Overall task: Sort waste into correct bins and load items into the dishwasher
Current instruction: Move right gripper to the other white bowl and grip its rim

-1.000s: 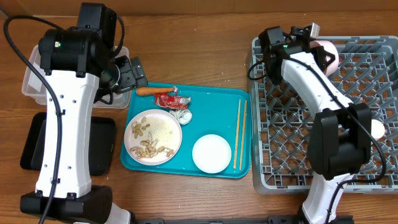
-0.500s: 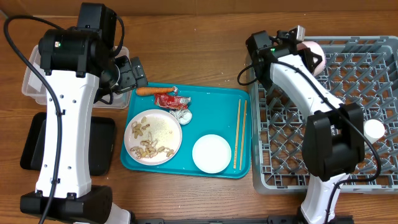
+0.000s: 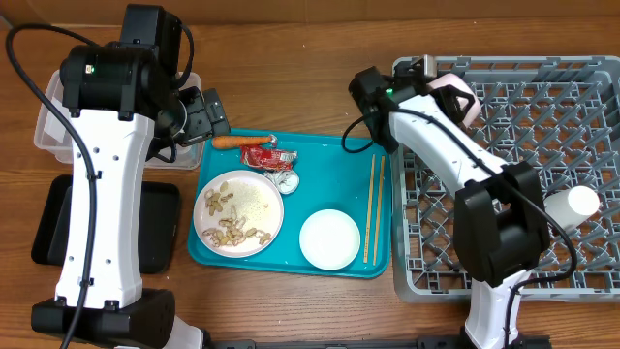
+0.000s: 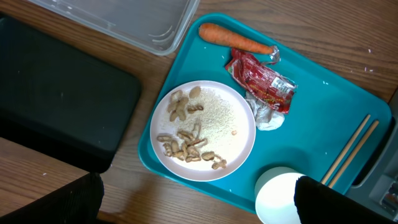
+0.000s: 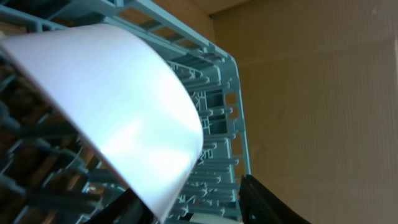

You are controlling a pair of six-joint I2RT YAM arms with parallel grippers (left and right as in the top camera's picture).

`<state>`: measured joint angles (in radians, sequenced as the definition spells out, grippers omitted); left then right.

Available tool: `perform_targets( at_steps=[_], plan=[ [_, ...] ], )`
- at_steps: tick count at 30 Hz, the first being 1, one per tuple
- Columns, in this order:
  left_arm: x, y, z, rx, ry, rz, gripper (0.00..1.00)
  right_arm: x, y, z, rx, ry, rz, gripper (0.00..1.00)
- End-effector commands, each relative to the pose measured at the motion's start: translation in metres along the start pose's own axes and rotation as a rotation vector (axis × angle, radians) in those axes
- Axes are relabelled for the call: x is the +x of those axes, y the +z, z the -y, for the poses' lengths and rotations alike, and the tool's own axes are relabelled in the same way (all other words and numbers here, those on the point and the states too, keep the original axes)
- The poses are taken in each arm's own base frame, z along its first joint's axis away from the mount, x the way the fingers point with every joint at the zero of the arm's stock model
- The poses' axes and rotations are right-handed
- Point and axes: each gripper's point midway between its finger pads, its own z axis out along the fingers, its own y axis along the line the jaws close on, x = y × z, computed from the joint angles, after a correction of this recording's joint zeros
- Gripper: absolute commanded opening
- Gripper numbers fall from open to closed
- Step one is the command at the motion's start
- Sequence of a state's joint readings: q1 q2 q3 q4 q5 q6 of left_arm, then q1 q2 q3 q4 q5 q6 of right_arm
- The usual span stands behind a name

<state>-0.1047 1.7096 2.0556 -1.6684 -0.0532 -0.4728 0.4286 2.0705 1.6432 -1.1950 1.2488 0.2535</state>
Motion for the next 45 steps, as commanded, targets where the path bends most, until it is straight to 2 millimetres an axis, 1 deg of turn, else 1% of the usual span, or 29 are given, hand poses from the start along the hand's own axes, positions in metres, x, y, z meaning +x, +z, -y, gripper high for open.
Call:
perform_targets(
  at_steps=[1,2,4,5,7,10,11,14,16,18,21,23,24,25,28,30,32,33,35,38,42,43,44,45],
  plan=[
    [-0.002,-0.001,0.000,0.002,-0.016,0.008,1.00,-0.001,-0.008,0.000,-0.011,0.023,0.013,0.59],
    [-0.002,-0.001,0.000,0.001,-0.016,0.008,1.00,-0.002,-0.011,0.001,-0.018,0.033,0.018,0.63],
    [-0.002,-0.001,0.000,0.001,-0.016,0.008,1.00,-0.006,-0.021,0.006,-0.056,0.063,0.032,0.69],
    [-0.002,-0.001,0.000,0.001,-0.016,0.008,1.00,-0.012,-0.034,0.012,-0.118,0.109,0.047,0.75],
    [-0.002,-0.001,0.000,0.001,-0.016,0.008,1.00,-0.018,-0.050,0.017,-0.212,0.158,0.062,0.80],
    [-0.002,-0.001,0.000,0.001,-0.016,0.007,1.00,-0.024,-0.077,0.020,-0.401,0.223,0.077,0.96],
    [-0.002,-0.001,0.000,0.001,-0.016,0.007,1.00,-0.025,-0.090,0.019,-0.493,0.244,0.080,1.00],
    [-0.002,-0.001,0.000,0.001,-0.016,0.008,1.00,-0.031,-0.134,0.009,-0.809,0.297,0.091,1.00],
    [-0.002,-0.001,0.000,0.002,-0.016,0.008,1.00,-0.036,-0.170,0.002,-1.041,0.316,0.107,1.00],
    [-0.002,-0.001,0.000,0.001,-0.016,0.007,1.00,-0.037,-0.195,0.001,-1.192,0.314,0.117,1.00],
    [-0.002,-0.001,0.000,0.001,-0.016,0.007,1.00,-0.032,-0.216,-0.002,-1.314,0.290,0.104,1.00],
    [-0.002,-0.001,0.000,0.002,-0.016,0.008,1.00,-0.021,-0.230,-0.009,-1.401,0.247,0.064,1.00],
    [-0.002,-0.001,0.000,0.001,-0.016,0.008,1.00,-0.012,-0.238,-0.015,-1.446,0.210,0.029,0.99],
    [-0.002,-0.001,0.000,0.001,-0.016,0.008,1.00,-0.005,-0.241,-0.018,-1.462,0.190,0.007,0.99],
    [-0.002,-0.001,0.000,0.001,-0.016,0.007,1.00,0.025,-0.243,-0.034,-1.456,0.103,-0.084,0.98],
    [-0.002,-0.001,0.000,0.001,-0.016,0.008,1.00,0.045,-0.243,-0.048,-1.441,0.047,-0.138,0.91],
    [-0.002,-0.001,0.000,0.001,-0.016,0.008,1.00,0.068,-0.240,-0.065,-1.420,-0.017,-0.193,0.89],
    [-0.002,-0.001,0.000,0.001,-0.016,0.007,1.00,0.079,-0.237,-0.074,-1.409,-0.043,-0.219,0.87],
    [-0.002,-0.001,0.000,0.001,-0.016,0.008,1.00,0.107,-0.226,-0.094,-1.380,-0.095,-0.287,0.81],
    [-0.002,-0.001,0.000,0.001,-0.016,0.007,1.00,0.133,-0.214,-0.112,-1.354,-0.134,-0.345,0.72],
    [-0.002,-0.001,0.000,0.001,-0.016,0.007,1.00,0.155,-0.203,-0.126,-1.344,-0.211,-0.351,0.67],
    [-0.002,-0.001,0.000,0.001,-0.016,0.007,1.00,0.158,-0.201,-0.129,-1.343,-0.218,-0.351,0.64],
    [-0.002,-0.001,0.000,0.002,-0.016,0.008,1.00,0.162,-0.198,-0.134,-1.344,-0.227,-0.347,0.64],
    [-0.002,-0.001,0.000,0.001,-0.016,0.007,1.00,0.169,-0.196,-0.146,-1.361,-0.250,-0.322,0.65]
  ],
)
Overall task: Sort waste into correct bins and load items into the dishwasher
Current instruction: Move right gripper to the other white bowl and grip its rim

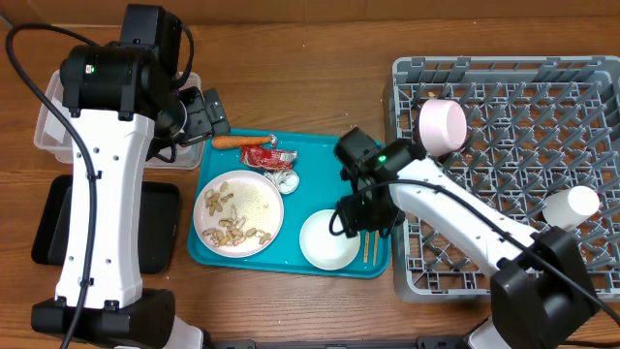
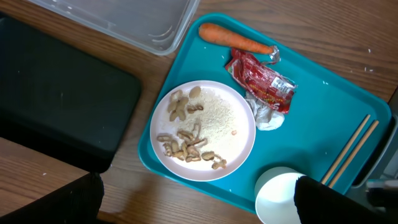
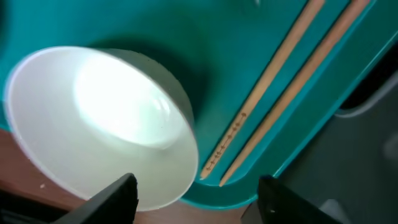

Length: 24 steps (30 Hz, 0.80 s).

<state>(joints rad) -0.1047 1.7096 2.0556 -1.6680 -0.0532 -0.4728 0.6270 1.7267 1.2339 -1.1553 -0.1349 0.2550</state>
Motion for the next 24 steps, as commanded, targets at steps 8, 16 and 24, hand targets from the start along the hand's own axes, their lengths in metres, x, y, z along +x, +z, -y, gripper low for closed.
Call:
perform_targets(
  at_steps=[8,16,24],
  plan=[
    [-0.002,-0.001,0.000,0.001,-0.016,0.007,1.00,0.000,0.032,-0.002,-0.029,-0.129,0.042,0.50],
    [-0.002,-0.001,0.000,0.001,-0.016,0.007,1.00,-0.012,0.032,-0.006,-0.044,-0.137,0.092,0.35],
    [-0.002,-0.001,0.000,0.001,-0.016,0.007,1.00,-0.009,0.050,-0.002,-0.026,-0.154,0.034,0.27]
  ],
)
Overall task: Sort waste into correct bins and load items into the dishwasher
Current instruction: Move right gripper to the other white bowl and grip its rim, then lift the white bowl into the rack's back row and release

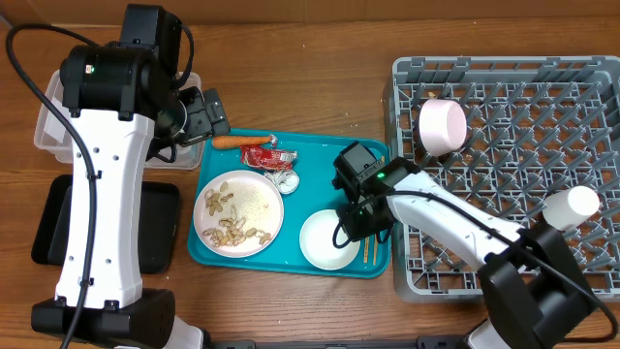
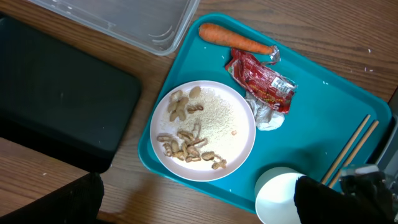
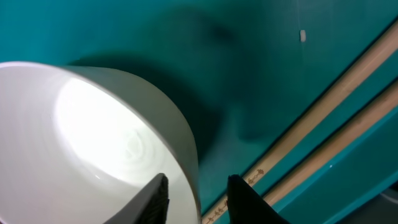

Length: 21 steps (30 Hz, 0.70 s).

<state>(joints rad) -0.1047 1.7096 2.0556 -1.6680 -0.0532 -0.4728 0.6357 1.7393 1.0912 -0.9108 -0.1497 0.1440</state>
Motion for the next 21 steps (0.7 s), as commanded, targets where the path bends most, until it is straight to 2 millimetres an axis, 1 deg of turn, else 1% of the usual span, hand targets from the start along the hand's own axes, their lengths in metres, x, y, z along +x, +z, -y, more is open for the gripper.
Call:
perform_targets(
  at_steps=[1,2,4,6,7,10,11,14,15,16,17,18,19,20,21],
  plan=[
    [-0.002,-0.001,0.000,0.001,-0.016,0.007,1.00,0.006,0.015,0.002,0.010,-0.018,-0.057,0.25],
    [-0.002,-0.001,0.000,0.001,-0.016,0.007,1.00,0.007,0.016,0.003,0.011,-0.017,-0.062,0.22],
    [-0.002,-0.001,0.000,0.001,-0.016,0.007,1.00,0.007,0.017,0.003,0.015,-0.016,-0.061,0.13],
    [-0.002,-0.001,0.000,0.001,-0.016,0.007,1.00,0.007,0.016,0.004,0.018,-0.015,-0.061,0.08],
    [-0.002,-0.001,0.000,0.001,-0.016,0.007,1.00,0.007,0.016,0.004,0.021,-0.014,-0.062,0.04],
    [-0.002,-0.001,0.000,0.001,-0.016,0.007,1.00,0.003,0.009,0.007,0.045,-0.009,-0.055,0.04],
    [-0.002,-0.001,0.000,0.001,-0.016,0.007,1.00,-0.002,0.001,0.007,0.061,-0.011,-0.043,0.04],
    [-0.002,-0.001,0.000,0.001,-0.016,0.007,1.00,-0.028,-0.038,0.015,0.160,0.026,0.055,0.04],
    [-0.002,-0.001,0.000,0.001,-0.016,0.007,1.00,-0.038,-0.055,0.019,0.196,0.045,0.097,0.04],
    [-0.002,-0.001,0.000,0.001,-0.016,0.007,1.00,-0.053,-0.083,0.025,0.259,0.087,0.174,0.04],
    [-0.002,-0.001,0.000,0.001,-0.016,0.007,1.00,-0.064,-0.107,0.032,0.317,0.130,0.242,0.04],
    [-0.002,-0.001,0.000,0.001,-0.016,0.007,1.00,-0.071,-0.124,0.038,0.357,0.162,0.293,0.04],
    [-0.002,-0.001,0.000,0.001,-0.016,0.007,1.00,-0.084,-0.160,0.054,0.451,0.231,0.400,0.04],
    [-0.002,-0.001,0.000,0.001,-0.016,0.007,1.00,-0.089,-0.176,0.060,0.490,0.258,0.449,0.04],
    [-0.002,-0.001,0.000,0.001,-0.016,0.007,1.00,-0.093,-0.188,0.065,0.521,0.282,0.483,0.04]
  ],
)
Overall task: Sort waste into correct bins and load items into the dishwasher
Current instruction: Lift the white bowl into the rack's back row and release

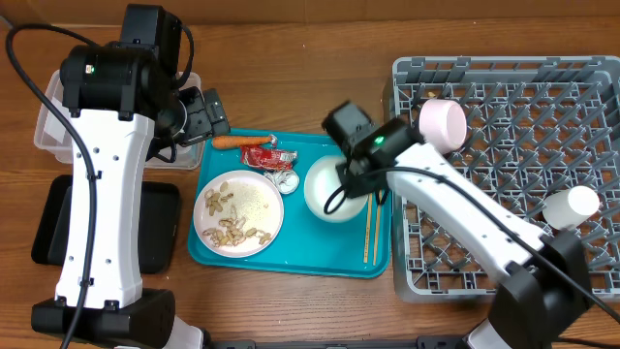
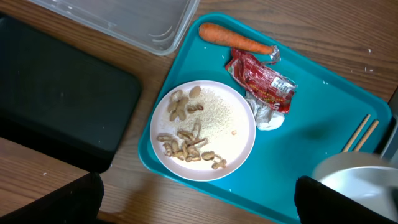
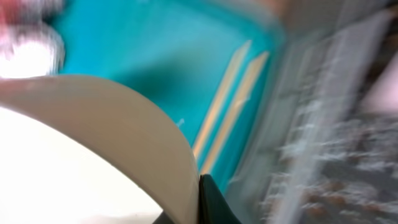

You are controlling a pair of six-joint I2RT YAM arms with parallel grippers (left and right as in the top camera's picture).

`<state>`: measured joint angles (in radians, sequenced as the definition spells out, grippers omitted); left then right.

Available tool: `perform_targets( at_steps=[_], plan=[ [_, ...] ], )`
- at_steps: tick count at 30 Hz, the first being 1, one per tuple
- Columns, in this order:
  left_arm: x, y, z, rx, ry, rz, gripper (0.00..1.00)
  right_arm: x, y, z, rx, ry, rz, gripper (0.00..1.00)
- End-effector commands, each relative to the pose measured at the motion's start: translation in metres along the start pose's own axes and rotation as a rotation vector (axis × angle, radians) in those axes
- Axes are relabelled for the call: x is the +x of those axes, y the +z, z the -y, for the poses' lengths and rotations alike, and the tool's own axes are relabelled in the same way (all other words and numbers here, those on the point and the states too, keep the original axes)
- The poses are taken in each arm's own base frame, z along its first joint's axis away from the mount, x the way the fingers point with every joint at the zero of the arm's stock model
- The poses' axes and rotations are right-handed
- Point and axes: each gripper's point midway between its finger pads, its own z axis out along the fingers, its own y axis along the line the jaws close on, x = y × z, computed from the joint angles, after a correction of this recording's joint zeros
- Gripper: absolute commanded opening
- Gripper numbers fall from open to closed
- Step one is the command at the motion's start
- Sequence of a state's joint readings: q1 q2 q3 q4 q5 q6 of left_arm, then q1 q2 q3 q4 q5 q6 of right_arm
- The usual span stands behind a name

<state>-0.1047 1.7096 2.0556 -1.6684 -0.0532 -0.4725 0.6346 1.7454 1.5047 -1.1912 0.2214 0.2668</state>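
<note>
My right gripper (image 1: 351, 182) is shut on the rim of the white bowl (image 1: 327, 190), which hangs tilted above the teal tray (image 1: 320, 260). In the right wrist view the bowl (image 3: 93, 149) fills the left, pinched against a dark finger (image 3: 212, 206). On the tray are a plate of peanuts and crumbs (image 1: 238, 213), a carrot (image 1: 235, 142), a red wrapper (image 1: 267, 155) and chopsticks (image 1: 371, 229). My left gripper (image 2: 198, 208) is open high over the tray's left side, holding nothing.
A grey dish rack (image 1: 504, 252) on the right holds a pink cup (image 1: 442, 124) and a white cup (image 1: 572, 206). A clear bin (image 1: 46, 131) and a black bin (image 1: 53, 228) sit left of the tray.
The bowl stood on the tray's front right with my right fingers astride its rim. Now it is gripped, raised, tilted and nearer the tray's back. The left arm has not moved.
My right gripper was at the pink cup in the rack's back left. Then the cup stayed in the rack and the gripper hung open over the white bowl on the tray. It then straddled the bowl's rim, and now holds the bowl off the tray.
</note>
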Motion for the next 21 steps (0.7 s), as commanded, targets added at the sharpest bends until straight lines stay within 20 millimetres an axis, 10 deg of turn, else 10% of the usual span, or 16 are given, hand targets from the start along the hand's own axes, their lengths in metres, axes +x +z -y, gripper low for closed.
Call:
perform_targets(
  at_steps=[1,11,21],
  plan=[
    [-0.002,-0.001,0.000,0.001,-0.016,0.007,1.00,-0.053,-0.068,0.064,0.257,0.199,0.286,0.04],
    [-0.002,-0.001,0.000,0.001,-0.016,0.007,1.00,-0.055,-0.166,0.236,1.138,0.510,0.560,0.04],
    [-0.002,-0.001,0.000,0.001,-0.016,0.007,1.00,-0.015,-0.160,0.352,1.247,0.862,0.490,0.04]
  ],
)
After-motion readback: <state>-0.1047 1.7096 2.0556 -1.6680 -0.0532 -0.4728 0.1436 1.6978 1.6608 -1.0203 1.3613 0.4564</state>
